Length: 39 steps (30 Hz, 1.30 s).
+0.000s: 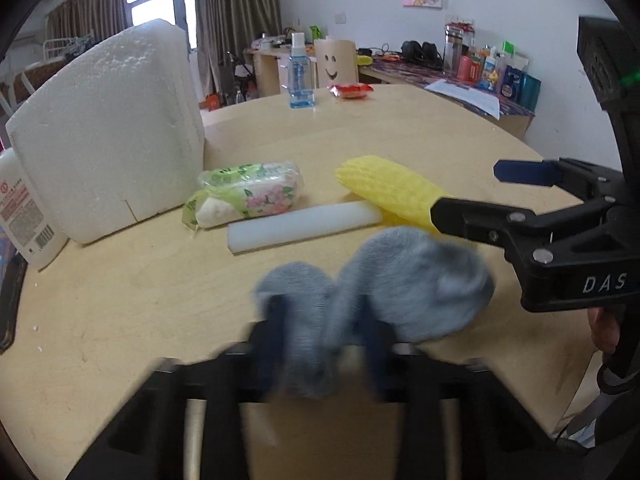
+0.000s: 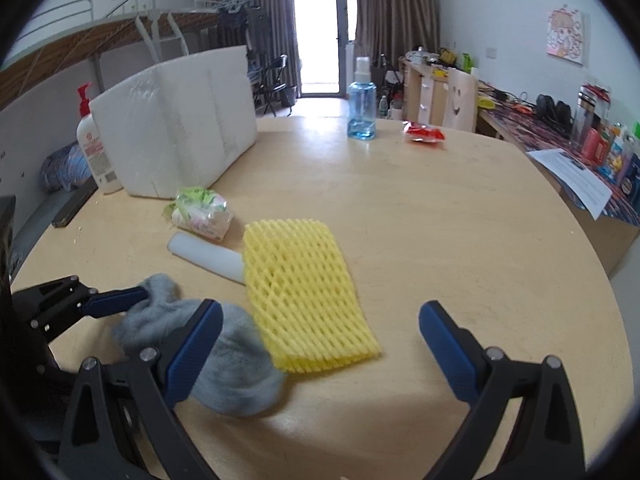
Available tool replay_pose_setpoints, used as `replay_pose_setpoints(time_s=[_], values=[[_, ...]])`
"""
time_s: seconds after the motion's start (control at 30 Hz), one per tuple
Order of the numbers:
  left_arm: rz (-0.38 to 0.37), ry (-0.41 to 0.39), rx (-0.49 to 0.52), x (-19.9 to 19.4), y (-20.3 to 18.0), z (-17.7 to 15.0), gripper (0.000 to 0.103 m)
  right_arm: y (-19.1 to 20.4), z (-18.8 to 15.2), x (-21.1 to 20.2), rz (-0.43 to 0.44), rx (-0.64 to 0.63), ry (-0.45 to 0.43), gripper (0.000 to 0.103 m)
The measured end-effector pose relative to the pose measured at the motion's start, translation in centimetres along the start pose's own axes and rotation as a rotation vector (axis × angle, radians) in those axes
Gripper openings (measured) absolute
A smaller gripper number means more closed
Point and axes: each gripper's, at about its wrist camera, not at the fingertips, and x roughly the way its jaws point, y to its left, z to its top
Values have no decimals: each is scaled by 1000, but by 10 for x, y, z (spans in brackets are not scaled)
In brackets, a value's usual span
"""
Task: Organize soft objects
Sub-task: 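Grasp the grey sock with the left tool while the right tool grasps the yellow foam net, then lift the grey sock with the left tool while the right tool lifts the yellow net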
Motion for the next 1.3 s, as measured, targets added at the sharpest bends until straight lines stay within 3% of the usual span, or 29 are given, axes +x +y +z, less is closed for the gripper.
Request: replay_pose_setpoints(time_s=[0.47,0.7,0.8,0.93,1.3], values=[[-20,-24,-35,-5,10,-8,23,10,3,25,7,-76,101,62],[-13,-27,-40,-5,10,-8,22,11,1,21,5,-105,95,30],[-12,-27,-45,-6,11,-8,17,6,1,19,24,-76,91,14],[-57,-33,-67,-12,12,-7,15,-2,1,11,42,-33,77,13],[-52,-99,-49,-39,3,1,15,-16,3,-24,32,5,-15,13]])
